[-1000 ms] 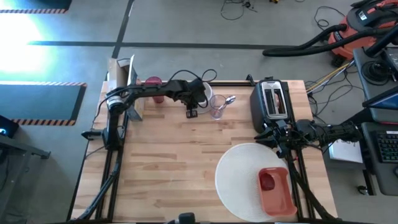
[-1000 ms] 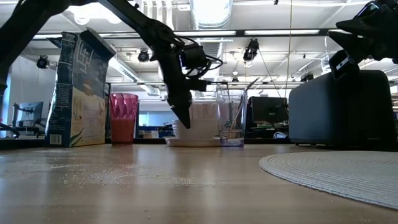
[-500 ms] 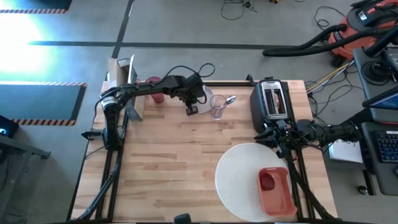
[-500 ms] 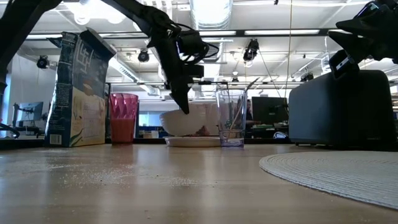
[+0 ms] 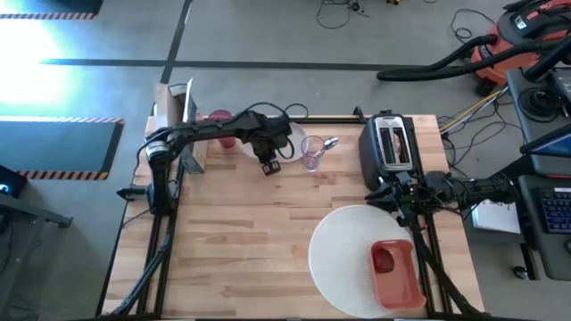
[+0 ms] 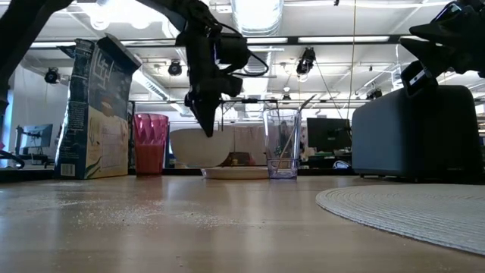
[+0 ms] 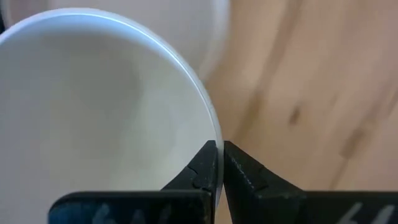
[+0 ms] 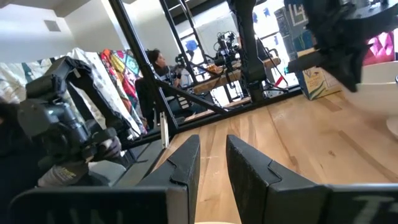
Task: Arrange a breakfast setting
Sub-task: Move the white bowl to the center of the table, then move the tablemat to the center of the table
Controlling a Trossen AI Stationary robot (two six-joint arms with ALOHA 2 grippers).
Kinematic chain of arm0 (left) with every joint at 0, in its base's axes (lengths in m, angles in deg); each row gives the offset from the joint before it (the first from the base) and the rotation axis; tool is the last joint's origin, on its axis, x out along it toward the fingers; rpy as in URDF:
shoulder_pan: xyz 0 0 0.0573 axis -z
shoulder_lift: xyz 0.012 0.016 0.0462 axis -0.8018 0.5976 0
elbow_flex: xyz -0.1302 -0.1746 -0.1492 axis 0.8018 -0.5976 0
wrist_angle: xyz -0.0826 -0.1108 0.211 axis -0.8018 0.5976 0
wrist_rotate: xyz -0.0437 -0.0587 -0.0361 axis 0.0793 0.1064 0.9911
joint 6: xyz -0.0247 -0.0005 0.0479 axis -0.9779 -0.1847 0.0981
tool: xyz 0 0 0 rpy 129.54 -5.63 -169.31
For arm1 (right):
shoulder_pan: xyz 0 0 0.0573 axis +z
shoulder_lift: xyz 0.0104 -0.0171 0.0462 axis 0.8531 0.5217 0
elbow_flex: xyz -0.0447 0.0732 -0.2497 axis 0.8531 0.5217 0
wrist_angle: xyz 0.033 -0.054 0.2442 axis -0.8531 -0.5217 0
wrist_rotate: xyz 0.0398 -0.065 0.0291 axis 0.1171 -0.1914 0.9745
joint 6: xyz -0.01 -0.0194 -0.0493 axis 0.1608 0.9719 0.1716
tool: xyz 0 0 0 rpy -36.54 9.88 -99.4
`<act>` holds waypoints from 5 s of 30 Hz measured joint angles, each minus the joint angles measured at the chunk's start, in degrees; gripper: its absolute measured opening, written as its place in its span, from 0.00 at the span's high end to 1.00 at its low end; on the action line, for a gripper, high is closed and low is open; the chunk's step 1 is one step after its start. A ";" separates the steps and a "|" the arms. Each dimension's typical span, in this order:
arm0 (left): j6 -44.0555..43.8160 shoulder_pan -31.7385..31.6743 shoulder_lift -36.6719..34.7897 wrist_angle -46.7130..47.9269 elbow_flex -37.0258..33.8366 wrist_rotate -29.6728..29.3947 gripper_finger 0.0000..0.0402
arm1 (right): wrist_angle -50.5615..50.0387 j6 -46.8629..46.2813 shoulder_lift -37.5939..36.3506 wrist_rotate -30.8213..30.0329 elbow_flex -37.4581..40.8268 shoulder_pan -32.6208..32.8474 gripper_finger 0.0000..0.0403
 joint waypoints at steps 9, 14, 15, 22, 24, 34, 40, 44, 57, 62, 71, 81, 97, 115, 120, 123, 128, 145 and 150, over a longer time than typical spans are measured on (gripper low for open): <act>-6.21 7.96 -0.03 1.54 -0.31 -0.87 1.00 | 0.00 0.00 0.00 0.00 0.01 -0.01 0.83; -10.09 12.34 -0.09 0.64 -0.88 -2.71 1.00 | 0.00 0.00 0.00 0.00 0.02 -0.01 0.83; -10.69 13.08 -0.09 0.23 -0.98 -3.13 1.00 | 0.00 0.00 0.00 -0.02 0.01 0.00 0.83; -16.99 17.50 -0.09 -0.31 -1.55 -3.89 1.00 | 0.00 0.00 0.01 0.00 0.02 -0.01 0.83; -18.60 18.79 -0.09 -0.68 -2.14 -3.98 1.00 | 0.00 0.00 -0.01 0.00 0.00 -0.01 0.83; -24.58 23.57 -0.09 -3.79 -5.35 -4.24 1.00 | 0.00 0.00 -0.01 0.00 0.00 -0.01 0.83; -28.69 26.92 -0.09 -3.98 -5.35 -5.43 1.00 | 0.00 0.00 -0.01 0.00 0.02 0.00 0.83; -30.19 29.09 0.04 -3.98 -5.35 -8.12 1.00 | 0.00 0.00 -0.01 0.00 0.02 0.00 0.83; -32.07 30.52 0.11 -6.12 -5.35 -8.43 0.74 | 0.00 0.00 -0.01 0.00 0.02 0.00 0.83; -33.15 30.55 0.15 -6.17 -5.35 -8.43 0.58 | 0.00 0.02 -0.01 0.00 0.00 -0.01 0.83; -31.91 31.31 -0.83 -5.91 -3.46 -10.48 0.51 | 0.00 0.00 0.00 -0.02 0.01 -0.01 0.83; -28.81 39.96 -9.22 -2.93 -1.60 -31.73 0.50 | 0.00 0.00 0.01 0.00 0.00 0.01 0.83; -34.81 50.35 -11.15 6.83 -1.61 -60.65 0.50 | 0.00 0.00 0.01 -0.02 0.01 0.01 0.83; -61.41 52.75 -25.01 5.81 -25.52 -57.68 0.50 | 0.00 0.00 0.01 0.00 0.01 0.00 0.83; -57.14 52.55 -34.45 -6.55 -36.22 -55.85 0.50 | 0.01 0.00 0.00 -0.02 0.02 0.00 0.83; -49.75 52.81 -40.02 -16.65 -41.26 -53.30 0.50 | 0.01 0.00 0.00 -0.02 0.02 0.01 0.83; -30.53 52.68 -47.14 -41.65 -50.43 -46.64 0.50 | 0.00 0.00 0.00 0.00 0.01 -0.01 0.83; -18.89 50.68 -57.41 -63.87 -64.15 -34.18 0.50 | 0.09 35.69 0.00 -2.42 0.01 -0.01 0.83; -13.61 50.68 -58.62 -64.74 -64.63 -33.38 0.50 | 0.13 40.02 0.01 -5.75 0.02 -0.01 0.83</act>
